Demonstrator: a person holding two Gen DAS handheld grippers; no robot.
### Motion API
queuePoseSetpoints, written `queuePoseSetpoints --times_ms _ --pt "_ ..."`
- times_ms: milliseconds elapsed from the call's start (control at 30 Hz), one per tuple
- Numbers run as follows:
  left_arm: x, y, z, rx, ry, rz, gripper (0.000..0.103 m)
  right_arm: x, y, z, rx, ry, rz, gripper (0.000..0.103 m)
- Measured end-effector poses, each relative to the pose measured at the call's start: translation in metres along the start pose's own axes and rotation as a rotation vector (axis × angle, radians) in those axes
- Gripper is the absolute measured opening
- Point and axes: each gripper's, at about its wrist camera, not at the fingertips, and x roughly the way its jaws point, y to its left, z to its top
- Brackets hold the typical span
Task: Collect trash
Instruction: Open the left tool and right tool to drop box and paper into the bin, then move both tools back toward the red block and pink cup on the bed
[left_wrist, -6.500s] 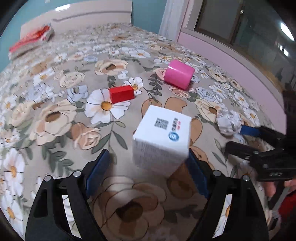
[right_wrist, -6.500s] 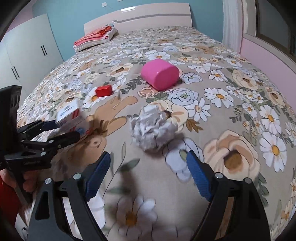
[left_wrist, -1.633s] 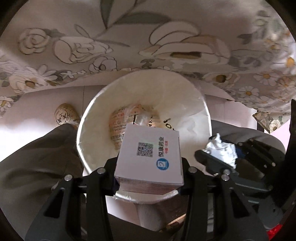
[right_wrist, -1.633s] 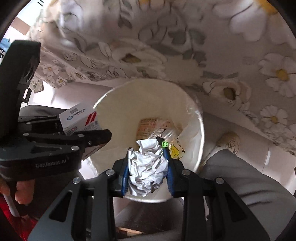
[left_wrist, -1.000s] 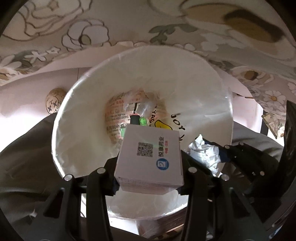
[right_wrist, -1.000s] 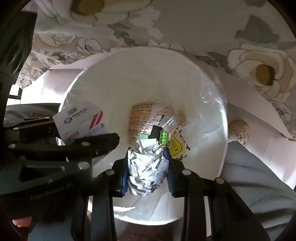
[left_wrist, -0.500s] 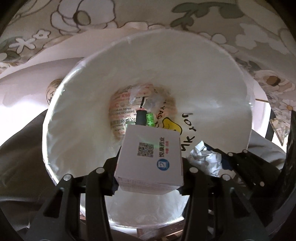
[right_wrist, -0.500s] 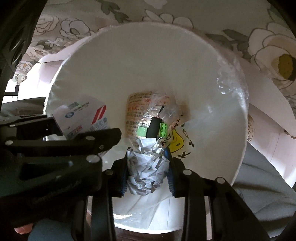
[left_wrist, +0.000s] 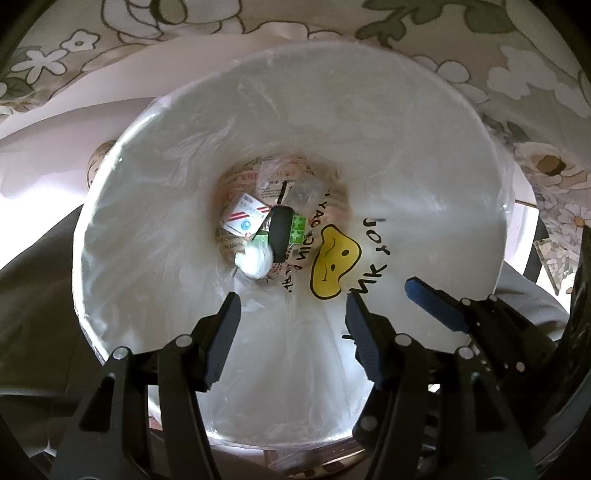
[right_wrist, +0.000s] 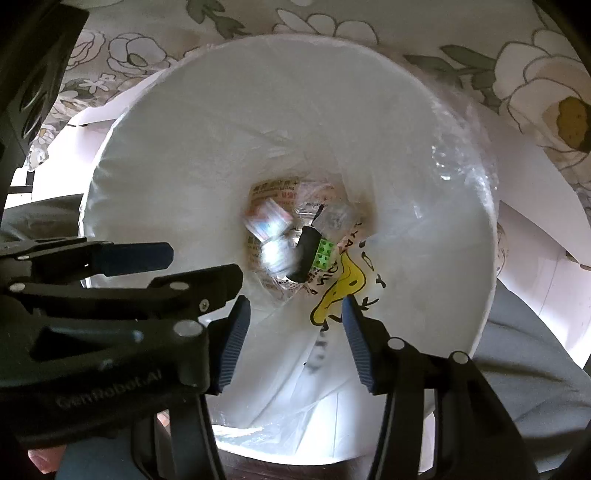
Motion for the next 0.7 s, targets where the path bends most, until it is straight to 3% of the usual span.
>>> queuePoseSetpoints --times_ms 467,700 --pt "-0.006 0.005 -0.004 -0.022 -0.020 0.002 0.060 -0.001 -0.003 -0.002 0.000 -0.016 -0.029 0.054" --pt "-0.041 -0.002 -0.023 0.009 -0.108 0.024 0.060 -0.024 -0.010 -0.013 0.035 -0.060 -0.018 0.054"
